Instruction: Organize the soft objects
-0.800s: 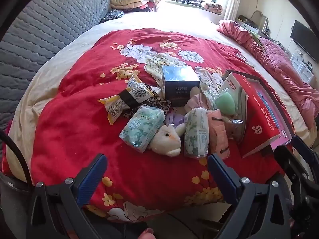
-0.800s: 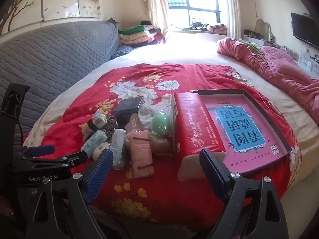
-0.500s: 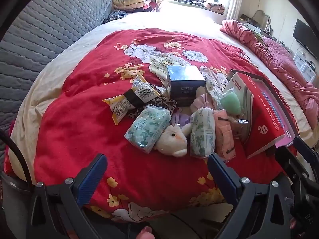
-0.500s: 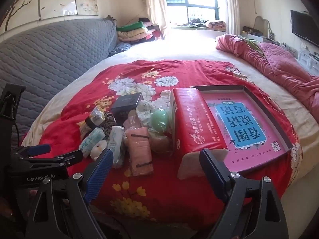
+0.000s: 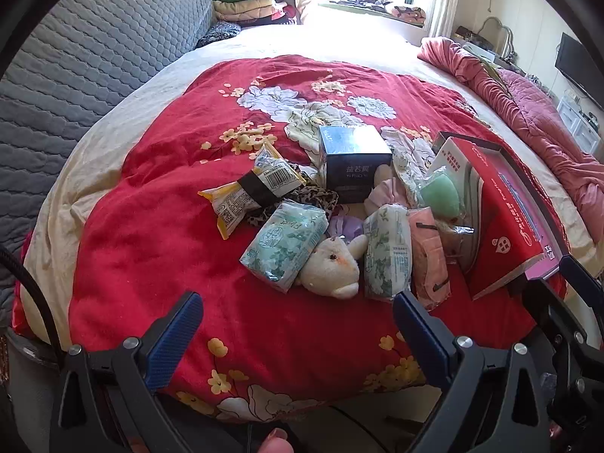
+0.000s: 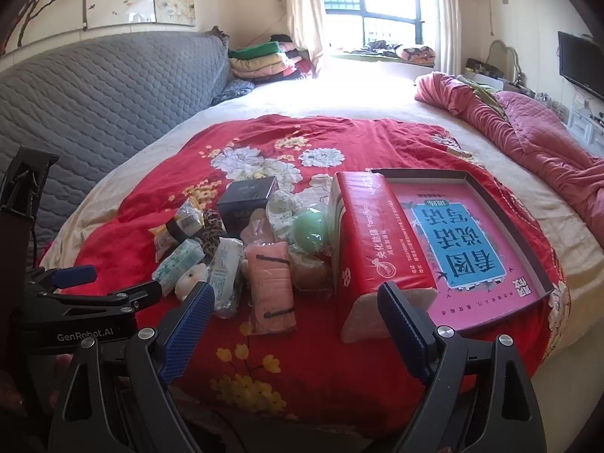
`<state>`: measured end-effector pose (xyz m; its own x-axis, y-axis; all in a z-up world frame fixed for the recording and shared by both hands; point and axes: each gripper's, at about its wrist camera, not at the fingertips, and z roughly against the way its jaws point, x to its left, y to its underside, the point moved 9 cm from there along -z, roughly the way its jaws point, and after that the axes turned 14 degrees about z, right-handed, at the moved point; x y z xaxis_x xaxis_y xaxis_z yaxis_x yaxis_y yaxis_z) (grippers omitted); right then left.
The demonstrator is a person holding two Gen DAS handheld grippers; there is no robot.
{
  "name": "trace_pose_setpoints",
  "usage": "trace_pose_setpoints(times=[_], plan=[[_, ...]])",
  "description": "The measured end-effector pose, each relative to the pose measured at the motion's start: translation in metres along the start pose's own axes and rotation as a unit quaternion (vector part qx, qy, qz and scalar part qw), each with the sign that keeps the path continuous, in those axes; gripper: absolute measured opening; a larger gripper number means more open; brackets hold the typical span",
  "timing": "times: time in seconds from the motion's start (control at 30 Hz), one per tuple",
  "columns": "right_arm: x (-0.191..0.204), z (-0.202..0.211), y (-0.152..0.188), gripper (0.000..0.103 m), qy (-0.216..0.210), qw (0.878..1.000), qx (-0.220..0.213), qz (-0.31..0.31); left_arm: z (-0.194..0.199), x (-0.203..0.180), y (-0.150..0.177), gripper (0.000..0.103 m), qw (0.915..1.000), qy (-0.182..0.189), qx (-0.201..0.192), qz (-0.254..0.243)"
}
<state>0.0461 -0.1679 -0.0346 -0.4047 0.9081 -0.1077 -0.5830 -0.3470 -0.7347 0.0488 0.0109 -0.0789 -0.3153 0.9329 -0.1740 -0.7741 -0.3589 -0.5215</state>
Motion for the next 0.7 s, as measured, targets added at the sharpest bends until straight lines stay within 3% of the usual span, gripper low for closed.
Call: trace_pose_setpoints(times=[0.7], plan=[[-0.0005, -0.0013, 0.0021, 0.089, 0.002, 1.0, 0.003, 0.004, 0.0001, -0.0009, 0.0002, 0.101, 1.0, 0.002, -0.001, 0.0]])
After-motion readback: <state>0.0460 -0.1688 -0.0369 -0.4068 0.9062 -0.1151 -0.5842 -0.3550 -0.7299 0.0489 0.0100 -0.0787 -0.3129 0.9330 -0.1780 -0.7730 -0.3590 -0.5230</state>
